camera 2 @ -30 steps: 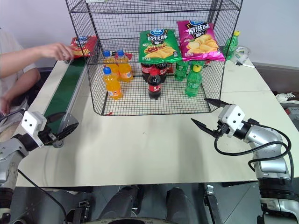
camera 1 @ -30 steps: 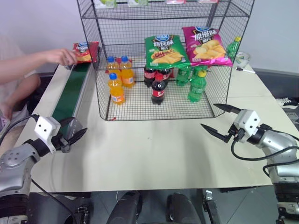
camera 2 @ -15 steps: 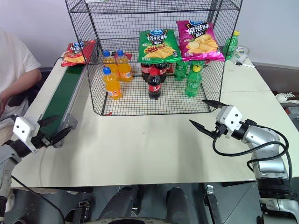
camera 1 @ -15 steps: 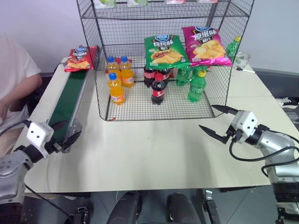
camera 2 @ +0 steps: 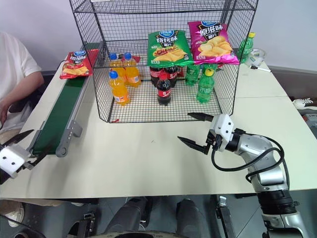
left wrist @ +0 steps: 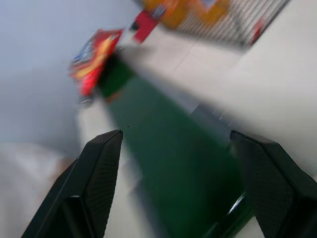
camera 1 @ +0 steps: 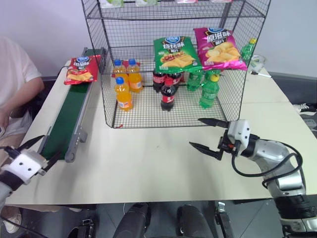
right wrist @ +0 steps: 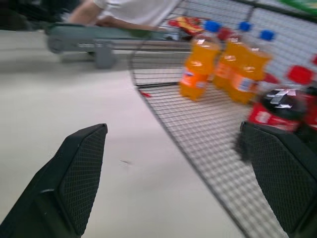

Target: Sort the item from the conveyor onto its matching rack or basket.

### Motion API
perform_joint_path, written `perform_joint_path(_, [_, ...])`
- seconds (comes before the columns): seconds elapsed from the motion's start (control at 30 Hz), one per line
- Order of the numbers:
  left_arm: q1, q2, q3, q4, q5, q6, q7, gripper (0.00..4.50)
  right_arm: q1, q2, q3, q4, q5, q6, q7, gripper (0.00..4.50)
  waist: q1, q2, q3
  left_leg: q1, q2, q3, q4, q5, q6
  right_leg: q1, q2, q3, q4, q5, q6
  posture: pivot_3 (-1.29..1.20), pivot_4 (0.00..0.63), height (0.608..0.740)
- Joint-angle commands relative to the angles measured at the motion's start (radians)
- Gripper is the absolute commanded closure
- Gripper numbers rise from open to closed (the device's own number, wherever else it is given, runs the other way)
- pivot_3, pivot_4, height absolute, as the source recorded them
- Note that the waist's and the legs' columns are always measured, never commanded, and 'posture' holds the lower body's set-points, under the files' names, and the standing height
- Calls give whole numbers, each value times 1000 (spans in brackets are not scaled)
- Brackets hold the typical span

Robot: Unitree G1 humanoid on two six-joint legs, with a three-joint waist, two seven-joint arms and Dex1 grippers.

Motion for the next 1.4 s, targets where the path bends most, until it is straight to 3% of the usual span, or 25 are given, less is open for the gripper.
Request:
perform_joint_path(0.03, [42,28,58,29,215,-146,206,884,-15,-1,10,-28,8,3,31,0,1,0,0,0,0,0,0,0,0,-1,0,0,0,0,0,0,150,740])
perform_joint_path(0.13, [95,23,88,51,315,-213,353,884,-33,5,9,-10,4,0,31,0,1,0,0,0,0,0,0,0,1,-3,0,0,0,0,0,0,150,740])
perform_joint_path(0.17, [116,22,89,56,338,-226,387,312,-39,6,8,-3,2,-1,31,0,1,0,0,-1,0,0,0,0,1,-4,0,0,0,0,1,0,150,740])
perform_joint_path(0.2, [140,22,83,60,341,-248,404,16,-46,6,8,2,1,-3,33,0,-1,0,0,-1,0,0,0,0,1,-4,0,-1,0,0,1,0,150,740])
perform_joint_path(0.57, [179,60,44,85,487,-209,642,16,-2,-16,42,-42,31,39,115,0,1,-1,-1,0,0,0,0,0,1,-3,1,-2,1,1,2,0,150,740])
perform_joint_path(0.83, [164,102,-8,103,484,-181,689,16,51,-13,46,-115,72,99,146,0,0,-2,-1,0,0,0,0,0,0,-4,1,-2,2,2,4,0,150,740])
perform_joint_path(1.2, [127,130,-67,105,487,-149,739,16,18,28,36,-145,161,185,133,0,-1,-2,-1,0,0,0,1,0,0,-4,1,-2,2,2,4,0,150,740])
perform_joint_path(1.4, [99,130,-107,99,490,-127,755,16,2,44,49,-132,134,177,128,0,0,-2,-1,1,0,0,1,0,1,-3,1,-3,3,3,4,0,150,740])
